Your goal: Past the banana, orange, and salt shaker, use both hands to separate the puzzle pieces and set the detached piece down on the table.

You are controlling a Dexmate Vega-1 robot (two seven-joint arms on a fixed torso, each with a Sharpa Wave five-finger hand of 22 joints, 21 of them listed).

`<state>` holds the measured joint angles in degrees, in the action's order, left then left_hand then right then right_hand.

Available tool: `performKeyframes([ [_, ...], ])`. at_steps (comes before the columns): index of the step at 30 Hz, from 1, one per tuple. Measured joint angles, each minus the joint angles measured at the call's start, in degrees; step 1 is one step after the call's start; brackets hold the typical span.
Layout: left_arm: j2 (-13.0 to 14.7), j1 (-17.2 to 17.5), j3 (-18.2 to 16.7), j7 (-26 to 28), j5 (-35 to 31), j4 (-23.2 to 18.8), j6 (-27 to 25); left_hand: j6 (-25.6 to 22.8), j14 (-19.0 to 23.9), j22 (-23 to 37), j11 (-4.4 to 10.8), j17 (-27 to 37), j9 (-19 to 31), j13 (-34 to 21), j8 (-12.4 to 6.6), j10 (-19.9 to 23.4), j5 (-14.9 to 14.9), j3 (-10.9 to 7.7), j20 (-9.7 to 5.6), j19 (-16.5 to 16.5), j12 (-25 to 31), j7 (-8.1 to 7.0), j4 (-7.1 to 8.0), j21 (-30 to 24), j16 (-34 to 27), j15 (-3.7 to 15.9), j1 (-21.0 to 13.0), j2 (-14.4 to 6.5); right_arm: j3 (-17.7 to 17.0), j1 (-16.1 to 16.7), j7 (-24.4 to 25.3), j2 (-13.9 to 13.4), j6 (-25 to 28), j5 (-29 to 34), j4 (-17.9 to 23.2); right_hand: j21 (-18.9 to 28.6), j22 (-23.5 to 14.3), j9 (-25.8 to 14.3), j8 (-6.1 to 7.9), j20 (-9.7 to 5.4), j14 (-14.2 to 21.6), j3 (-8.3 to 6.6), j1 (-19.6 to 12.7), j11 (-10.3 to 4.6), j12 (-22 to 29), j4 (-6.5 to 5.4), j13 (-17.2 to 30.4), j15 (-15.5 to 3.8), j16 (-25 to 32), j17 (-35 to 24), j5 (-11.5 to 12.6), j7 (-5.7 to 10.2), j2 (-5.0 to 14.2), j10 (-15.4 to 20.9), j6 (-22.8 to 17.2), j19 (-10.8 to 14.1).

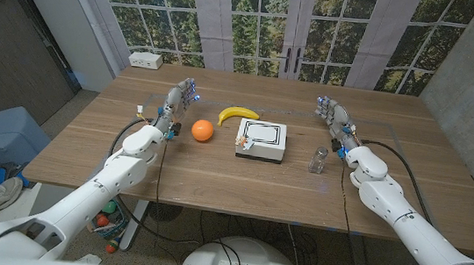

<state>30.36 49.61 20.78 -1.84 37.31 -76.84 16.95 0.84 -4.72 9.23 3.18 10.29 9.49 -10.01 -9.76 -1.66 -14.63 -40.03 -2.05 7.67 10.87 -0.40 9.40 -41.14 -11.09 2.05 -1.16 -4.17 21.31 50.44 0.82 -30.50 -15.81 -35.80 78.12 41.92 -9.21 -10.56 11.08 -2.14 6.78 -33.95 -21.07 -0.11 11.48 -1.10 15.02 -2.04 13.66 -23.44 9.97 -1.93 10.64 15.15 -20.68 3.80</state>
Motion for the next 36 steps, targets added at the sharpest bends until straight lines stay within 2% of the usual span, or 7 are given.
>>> performKeyframes([
  [13, 1.17, 0.65, -0.21, -0.7, -0.51, -1.47, 0.69, 0.0, 0.0, -0.01, -0.01, -0.01, -0.01, 0.12, -0.17, 0.0, 0.0, -0.24, 0.0, 0.0, 0.0, 0.0, -0.11, 0.26, 0.0, 0.0, 0.0, 0.0, 0.02, 3.76, 5.75, -1.41, -0.78, 4.89, 5.79, 0.0, 0.0, 0.01, 0.0, 0.3, 0.63, -0.51, -1.34, -0.31, 0.0, 1.67, -0.4, -0.2, 0.28, 0.47, 0.0, 0.21, -0.3, 0.31, -0.2, 0.92],
  [18, 1.23, 0.65, -0.21, -1.09, -0.89, -1.47, 0.93, -0.01, 0.0, -0.01, -0.01, -0.01, -0.01, 0.16, -0.22, 0.0, 0.0, -0.24, 0.0, 0.0, 0.0, 0.0, -0.11, 0.47, 0.0, 0.0, 0.0, 0.0, 0.02, 4.99, 6.27, -1.82, -0.8, 5.34, 7.92, -1.57, 0.0, 0.01, 0.17, 0.12, 2.92, -1.34, -5.84, 0.87, 0.43, 7.69, -1.15, -0.18, 0.83, 2.13, 0.99, -1.07, -1.55, 1.92, -1.47, 3.19],
  [19, 1.58, 0.37, -0.21, -1.15, -0.97, -1.44, 1.0, -0.02, 0.0, -0.01, -0.02, -0.01, -0.01, 0.16, -0.22, 0.02, 0.0, -0.24, 0.0, 0.0, 0.0, -0.02, -0.11, 0.47, 0.0, 0.0, 0.0, 0.0, 0.02, 5.23, 9.6, -1.87, -0.83, 8.23, 8.28, -1.75, 0.0, 0.01, 0.39, -0.22, 3.43, -1.38, -6.98, 0.94, 0.43, 8.6, -1.31, -0.11, 0.98, 2.39, 1.33, -1.12, -1.33, 2.38, -1.97, 3.51],
  [22, 1.71, 0.25, -0.21, -1.33, -1.23, -1.36, 1.1, -0.26, 0.0, -0.01, -0.22, -0.01, -0.01, 0.16, -0.43, 0.22, 0.0, -0.24, 0.0, 0.0, 0.0, -0.2, -0.11, 0.69, 0.0, 0.0, 0.0, 0.0, -0.05, 6.07, 11.45, -2.01, -0.83, 9.86, 9.55, -1.76, 0.01, -0.26, 0.4, -0.03, 4.63, -1.29, -7.69, 1.44, 0.88, 10.22, -1.48, 0.53, 1.41, 2.94, 1.68, -1.43, -1.47, 3.51, -2.66, 4.5],
  [24, 1.71, 0.25, -0.21, -1.42, -1.45, -1.36, 1.21, -0.45, 0.01, -0.02, -0.22, -0.01, -0.01, 0.16, -0.43, 0.22, 0.0, -0.24, 0.0, 0.0, 0.0, 0.0, -0.11, 0.69, 0.0, 0.0, 0.0, 0.01, -0.2, 6.9, 11.45, -2.16, -0.83, 9.86, 10.76, -1.76, -0.22, -0.26, 0.4, -0.01, 4.92, -1.33, -8.43, 1.63, 0.88, 10.54, -1.59, 0.83, 1.53, 3.02, 1.99, -1.55, -1.96, 4.03, -2.98, 4.9],
  [26, 1.89, 0.08, -0.11, -1.47, -1.56, -1.25, 1.25, -0.67, 0.01, -0.01, -0.22, -0.01, -0.01, 0.15, -0.43, 0.22, 0.0, -0.24, 0.0, 0.0, 0.0, -0.23, -0.11, 0.78, 0.0, 0.0, 0.0, 0.01, -0.29, 7.59, 16.33, -2.31, -0.47, 14.41, 11.78, -1.76, -0.28, -0.26, 0.79, 0.17, 5.84, -1.07, -8.88, 1.89, 1.31, 10.93, -1.72, 0.64, 2.07, 3.2, 2.23, -1.31, -2.38, 4.77, -3.39, 5.57],
  [36, 2.39, -0.04, 0.16, -1.45, -2.39, -1.53, 1.41, -1.49, 0.43, -0.02, 0.0, -0.06, -0.02, 0.15, -0.65, 1.06, 0.0, -0.47, 0.0, -1.05, 0.0, -0.19, -0.34, 1.12, 0.0, 0.0, 0.0, 0.01, -0.71, 10.88, 25.42, -3.12, 2.07, 24.85, 17.01, -1.76, -0.27, -0.25, 1.23, 1.42, 8.92, -0.67, -10.79, 1.62, 2.09, 11.33, -1.57, -0.12, 4.03, 2.67, 2.98, -1.34, -2.66, 7.39, -5.84, 9.0],
])
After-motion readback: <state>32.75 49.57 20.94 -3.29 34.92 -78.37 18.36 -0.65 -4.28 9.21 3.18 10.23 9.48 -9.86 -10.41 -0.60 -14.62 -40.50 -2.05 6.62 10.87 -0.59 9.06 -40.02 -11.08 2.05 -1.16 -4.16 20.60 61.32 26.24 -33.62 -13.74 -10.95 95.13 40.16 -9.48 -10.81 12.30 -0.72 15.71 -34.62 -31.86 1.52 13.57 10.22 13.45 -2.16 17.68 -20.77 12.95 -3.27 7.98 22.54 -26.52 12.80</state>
